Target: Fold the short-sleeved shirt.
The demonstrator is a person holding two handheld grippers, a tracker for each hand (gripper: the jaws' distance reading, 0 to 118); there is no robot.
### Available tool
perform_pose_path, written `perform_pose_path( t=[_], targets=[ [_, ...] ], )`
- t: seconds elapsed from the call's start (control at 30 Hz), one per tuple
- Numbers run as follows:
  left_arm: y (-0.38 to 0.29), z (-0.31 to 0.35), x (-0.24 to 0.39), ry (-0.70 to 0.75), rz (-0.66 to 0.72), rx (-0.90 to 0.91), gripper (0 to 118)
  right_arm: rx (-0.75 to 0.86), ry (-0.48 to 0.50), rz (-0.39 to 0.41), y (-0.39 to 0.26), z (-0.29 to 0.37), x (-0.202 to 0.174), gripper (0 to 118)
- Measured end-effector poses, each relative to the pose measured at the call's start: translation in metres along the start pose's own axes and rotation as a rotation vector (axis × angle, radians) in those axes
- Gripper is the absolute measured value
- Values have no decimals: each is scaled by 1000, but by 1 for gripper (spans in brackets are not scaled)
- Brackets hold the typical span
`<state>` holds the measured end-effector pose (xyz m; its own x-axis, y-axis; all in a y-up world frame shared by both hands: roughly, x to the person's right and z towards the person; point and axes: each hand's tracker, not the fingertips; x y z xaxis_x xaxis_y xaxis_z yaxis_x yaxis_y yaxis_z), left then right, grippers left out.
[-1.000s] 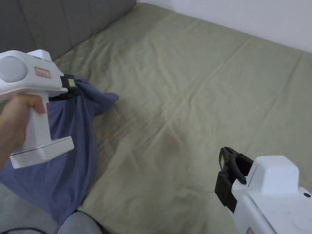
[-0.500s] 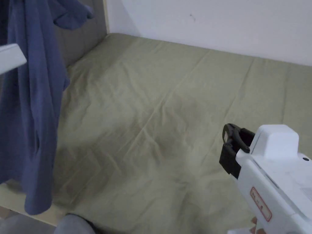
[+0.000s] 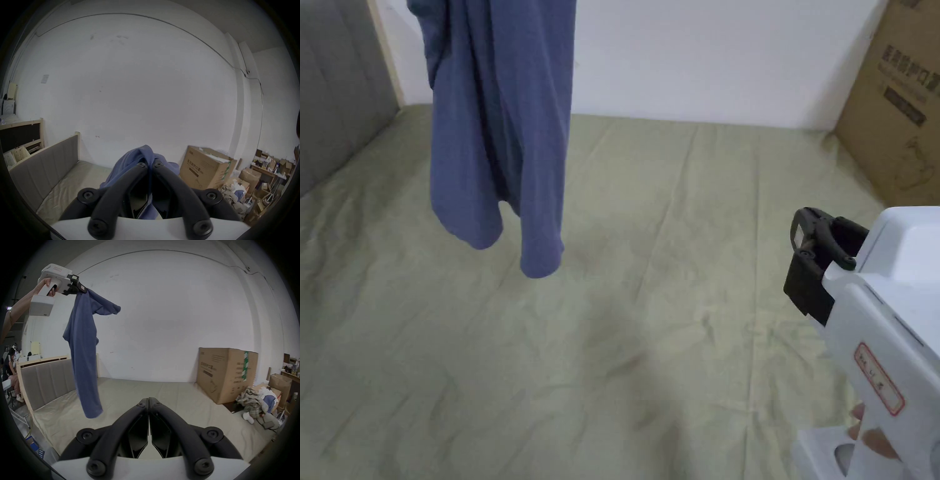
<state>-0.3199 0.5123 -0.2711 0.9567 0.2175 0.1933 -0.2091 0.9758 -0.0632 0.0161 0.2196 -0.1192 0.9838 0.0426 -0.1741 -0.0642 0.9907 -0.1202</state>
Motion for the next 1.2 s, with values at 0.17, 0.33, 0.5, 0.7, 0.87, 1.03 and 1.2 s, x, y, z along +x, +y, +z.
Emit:
perform_pose_path(
  t=[0.17, 0.33, 0.5, 0.7, 0.87, 1.03, 1.2],
  targets=[
    [-67, -55, 26, -60, 3, -192, 0, -8, -66, 6, -4, 16, 21, 0],
    [-190, -111, 36, -72, 14, -477, 0, -20, -112, -10, -11, 21, 33, 0],
    [-334, -138, 47, -63, 37, -772, 0, -43, -132, -23, -21, 19, 39, 0],
    [-481, -110, 62, 2, -99, -1061, 0, -95, -138, -38, -36, 10, 43, 0],
    [-534, -87, 56, 25, -129, -1145, 20, -123, -126, -46, -44, 3, 42, 0],
    [-489, -91, 27, -11, 84, -1047, 89, -128, -110, -16, -42, -3, 35, 0],
    [-395, -52, 1, -30, 181, -556, 118, -121, -92, -7, -40, -11, 28, 0]
  ],
)
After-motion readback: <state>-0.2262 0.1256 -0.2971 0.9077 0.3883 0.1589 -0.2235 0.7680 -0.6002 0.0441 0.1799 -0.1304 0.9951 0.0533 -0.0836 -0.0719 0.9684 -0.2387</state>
